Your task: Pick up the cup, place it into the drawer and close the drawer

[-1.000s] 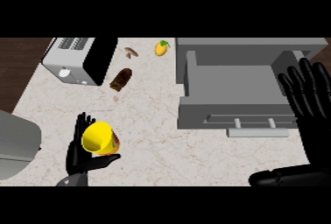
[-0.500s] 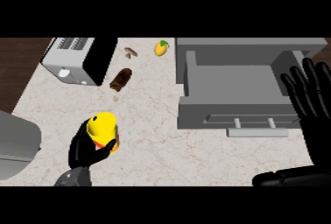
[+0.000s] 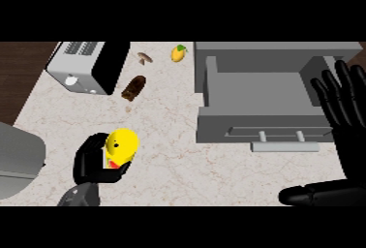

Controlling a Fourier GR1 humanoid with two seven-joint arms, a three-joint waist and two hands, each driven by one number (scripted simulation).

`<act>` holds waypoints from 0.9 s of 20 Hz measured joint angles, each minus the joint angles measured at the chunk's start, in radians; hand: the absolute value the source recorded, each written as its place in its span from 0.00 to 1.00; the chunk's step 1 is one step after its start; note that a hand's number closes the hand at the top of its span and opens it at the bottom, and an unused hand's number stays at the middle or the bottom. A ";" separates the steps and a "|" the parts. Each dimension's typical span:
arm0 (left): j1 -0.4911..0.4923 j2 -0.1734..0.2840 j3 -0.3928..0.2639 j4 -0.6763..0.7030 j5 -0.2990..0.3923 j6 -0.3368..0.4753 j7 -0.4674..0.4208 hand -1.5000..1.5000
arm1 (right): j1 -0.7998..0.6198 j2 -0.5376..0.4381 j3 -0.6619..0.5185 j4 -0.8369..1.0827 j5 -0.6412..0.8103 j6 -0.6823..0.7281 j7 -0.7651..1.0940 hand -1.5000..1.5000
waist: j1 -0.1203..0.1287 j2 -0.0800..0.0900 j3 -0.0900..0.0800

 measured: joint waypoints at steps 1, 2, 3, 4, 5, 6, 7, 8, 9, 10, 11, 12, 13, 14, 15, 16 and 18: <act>-0.006 0.007 0.005 0.001 0.004 0.001 0.000 1.00 | 0.021 0.012 0.017 -0.006 0.017 -0.001 -0.017 0.00 | 0.000 0.000 0.000; -0.025 0.019 0.013 0.011 0.009 0.002 0.003 1.00 | 0.025 0.005 0.005 0.002 0.005 0.011 -0.027 0.00 | -0.001 0.000 0.000; -0.037 0.025 0.017 0.035 0.007 0.001 -0.006 1.00 | 0.008 -0.001 -0.003 0.009 -0.001 0.009 -0.017 0.00 | -0.001 0.001 0.000; -0.039 0.028 0.018 0.046 0.003 0.005 -0.017 1.00 | 0.001 -0.002 -0.003 0.014 -0.001 0.008 -0.014 0.00 | -0.001 0.001 0.000; -0.050 0.040 0.024 0.060 0.004 0.004 -0.022 1.00 | 0.003 -0.002 0.000 0.002 -0.002 0.007 -0.003 0.00 | -0.003 0.001 0.000; -0.052 0.045 0.027 0.060 0.004 0.004 -0.026 1.00 | -0.003 -0.002 0.001 -0.006 -0.004 0.002 0.011 0.00 | -0.002 0.001 0.000; -0.048 0.044 0.023 0.041 0.003 0.008 -0.027 1.00 | -0.002 0.000 0.005 -0.001 0.001 0.002 0.006 0.00 | -0.001 0.000 0.000; -0.057 0.047 0.024 0.027 0.009 0.005 -0.020 1.00 | 0.010 0.006 0.014 -0.011 0.007 0.000 0.004 0.00 | -0.001 0.000 0.000; -0.059 0.046 0.020 0.006 0.012 0.002 -0.016 1.00 | 0.024 0.011 0.024 -0.023 0.017 -0.004 0.007 0.00 | 0.000 -0.001 0.000; -0.053 0.041 0.014 -0.022 0.015 -0.001 -0.012 1.00 | 0.010 0.005 0.012 -0.013 0.010 -0.003 0.008 0.00 | 0.002 -0.001 0.000; -0.045 0.038 0.006 -0.057 0.021 -0.008 -0.001 1.00 | 0.019 0.009 0.018 -0.021 0.012 -0.004 0.010 0.00 | 0.004 -0.002 0.000; -0.045 0.031 -0.004 -0.091 0.023 -0.009 0.011 1.00 | 0.032 0.008 0.015 -0.028 0.010 0.000 0.004 0.00 | 0.005 -0.003 0.001; -0.040 0.031 -0.016 -0.132 0.024 -0.015 0.029 1.00 | 0.026 0.007 0.013 -0.017 0.014 -0.001 0.002 0.00 | 0.007 -0.004 0.001; -0.038 0.036 -0.028 -0.175 0.027 -0.022 0.055 1.00 | 0.031 0.009 0.018 -0.015 0.021 -0.001 -0.002 0.00 | 0.009 -0.004 0.001; -0.020 0.031 -0.044 -0.221 0.023 -0.023 0.068 1.00 | 0.037 0.013 0.023 -0.009 0.026 0.000 -0.009 0.00 | 0.010 -0.004 0.001; -0.012 0.031 -0.058 -0.259 0.023 -0.029 0.090 1.00 | 0.035 0.013 0.018 -0.005 0.027 -0.003 -0.013 0.00 | 0.010 -0.004 0.001; -0.009 0.025 -0.083 -0.350 0.028 -0.026 0.153 1.00 | 0.027 0.013 0.017 -0.021 0.021 -0.012 0.012 0.00 | 0.011 -0.005 0.001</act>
